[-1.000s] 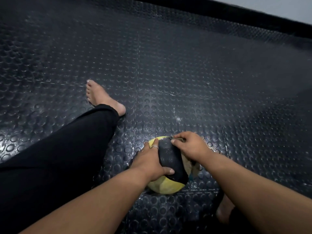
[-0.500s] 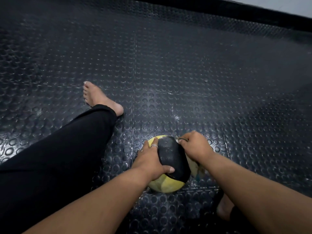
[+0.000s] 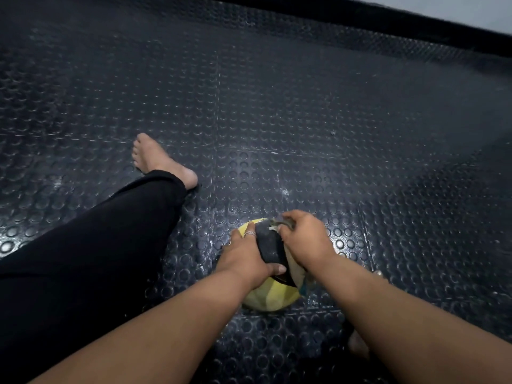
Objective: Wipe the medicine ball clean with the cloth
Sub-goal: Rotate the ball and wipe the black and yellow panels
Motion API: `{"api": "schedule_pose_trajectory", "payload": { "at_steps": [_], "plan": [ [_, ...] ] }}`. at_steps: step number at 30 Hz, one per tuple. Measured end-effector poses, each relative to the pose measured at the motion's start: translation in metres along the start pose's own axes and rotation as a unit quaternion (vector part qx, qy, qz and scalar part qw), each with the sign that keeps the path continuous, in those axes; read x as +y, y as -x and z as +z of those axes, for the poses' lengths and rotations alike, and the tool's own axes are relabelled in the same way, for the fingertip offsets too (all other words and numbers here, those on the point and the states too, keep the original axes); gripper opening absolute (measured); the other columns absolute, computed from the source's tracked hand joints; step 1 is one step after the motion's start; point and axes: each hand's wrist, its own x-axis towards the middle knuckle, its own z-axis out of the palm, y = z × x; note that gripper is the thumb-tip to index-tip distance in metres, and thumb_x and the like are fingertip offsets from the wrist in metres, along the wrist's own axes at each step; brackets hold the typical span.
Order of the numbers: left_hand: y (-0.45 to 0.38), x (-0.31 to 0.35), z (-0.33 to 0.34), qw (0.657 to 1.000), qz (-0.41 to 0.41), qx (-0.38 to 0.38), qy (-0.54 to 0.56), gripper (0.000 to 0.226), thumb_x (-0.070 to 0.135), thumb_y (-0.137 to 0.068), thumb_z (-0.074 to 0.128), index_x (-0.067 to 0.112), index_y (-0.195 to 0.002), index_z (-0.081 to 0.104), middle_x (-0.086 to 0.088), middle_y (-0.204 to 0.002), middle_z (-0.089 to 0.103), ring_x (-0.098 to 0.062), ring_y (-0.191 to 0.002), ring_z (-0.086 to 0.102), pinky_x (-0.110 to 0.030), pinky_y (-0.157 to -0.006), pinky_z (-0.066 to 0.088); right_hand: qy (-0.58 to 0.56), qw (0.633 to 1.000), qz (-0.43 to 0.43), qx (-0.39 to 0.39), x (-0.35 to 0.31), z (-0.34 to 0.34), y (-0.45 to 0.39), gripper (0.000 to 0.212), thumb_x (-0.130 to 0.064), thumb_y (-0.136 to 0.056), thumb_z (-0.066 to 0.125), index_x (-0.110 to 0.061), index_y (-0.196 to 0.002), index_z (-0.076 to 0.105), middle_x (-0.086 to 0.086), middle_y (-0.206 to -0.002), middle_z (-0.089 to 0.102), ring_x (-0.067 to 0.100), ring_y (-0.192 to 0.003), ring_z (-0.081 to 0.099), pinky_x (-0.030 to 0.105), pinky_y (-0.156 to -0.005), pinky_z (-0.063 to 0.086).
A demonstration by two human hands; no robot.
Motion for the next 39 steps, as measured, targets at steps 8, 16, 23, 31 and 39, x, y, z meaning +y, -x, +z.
{"api": "schedule_pose_trajectory", "payload": {
  "at_steps": [8,16,23,31,39],
  "plan": [
    [0.003,0.002,0.0,1.0,0.001,0.004,-0.009,0.098,0.045,-0.077,0.076,0.028,-0.153,0.018,-0.006,-0.158,0.015,-0.031,-0.136,0.04,-0.037,-0.108,0.039,0.106,0.978,-0.174,-0.039,-0.001,-0.003,0.035,0.021,-0.023,-0.088,0.056,-0.013,-0.105,0.063,0.003,-0.103,0.054,0.024,-0.097,0.055,0.03,-0.081,0.042],
    [-0.001,0.002,0.003,1.0,-0.005,0.008,-0.001,0.096,0.048,-0.067,0.083,0.029,-0.146,0.031,-0.005,-0.145,0.033,-0.03,-0.126,0.049,-0.039,-0.104,0.044,0.082,0.98,-0.172,-0.053,-0.005,-0.006,0.026,0.022,-0.021,-0.091,0.053,-0.017,-0.108,0.067,0.003,-0.1,0.055,0.023,-0.095,0.056,0.027,-0.08,0.041],
    [-0.003,0.002,0.004,1.0,-0.012,0.004,-0.017,0.106,0.054,-0.062,0.085,0.027,-0.148,0.028,-0.004,-0.143,0.032,-0.031,-0.127,0.046,-0.043,-0.106,0.042,0.079,0.995,-0.065,-0.016,0.023,-0.014,0.0,0.021,-0.011,-0.088,0.057,-0.017,-0.101,0.072,-0.001,-0.09,0.051,0.025,-0.096,0.057,0.021,-0.073,0.035],
    [-0.01,0.003,-0.008,1.0,-0.021,0.006,-0.004,0.074,0.043,-0.07,0.079,0.028,-0.134,0.044,-0.006,-0.131,0.043,-0.03,-0.116,0.055,-0.042,-0.098,0.049,0.046,0.978,-0.195,-0.06,-0.01,-0.002,0.035,0.021,-0.007,-0.084,0.059,-0.016,-0.095,0.074,0.006,-0.094,0.06,0.025,-0.086,0.059,0.029,-0.073,0.048],
    [-0.018,0.016,-0.011,1.0,-0.012,0.014,0.0,0.08,0.054,-0.066,0.082,0.027,-0.132,0.048,-0.005,-0.129,0.049,-0.028,-0.116,0.056,-0.036,-0.095,0.048,0.05,0.997,-0.059,-0.01,-0.005,0.0,0.002,0.02,-0.014,-0.091,0.052,-0.014,-0.103,0.068,0.008,-0.1,0.056,0.027,-0.095,0.055,0.031,-0.08,0.044]
  ]
}}
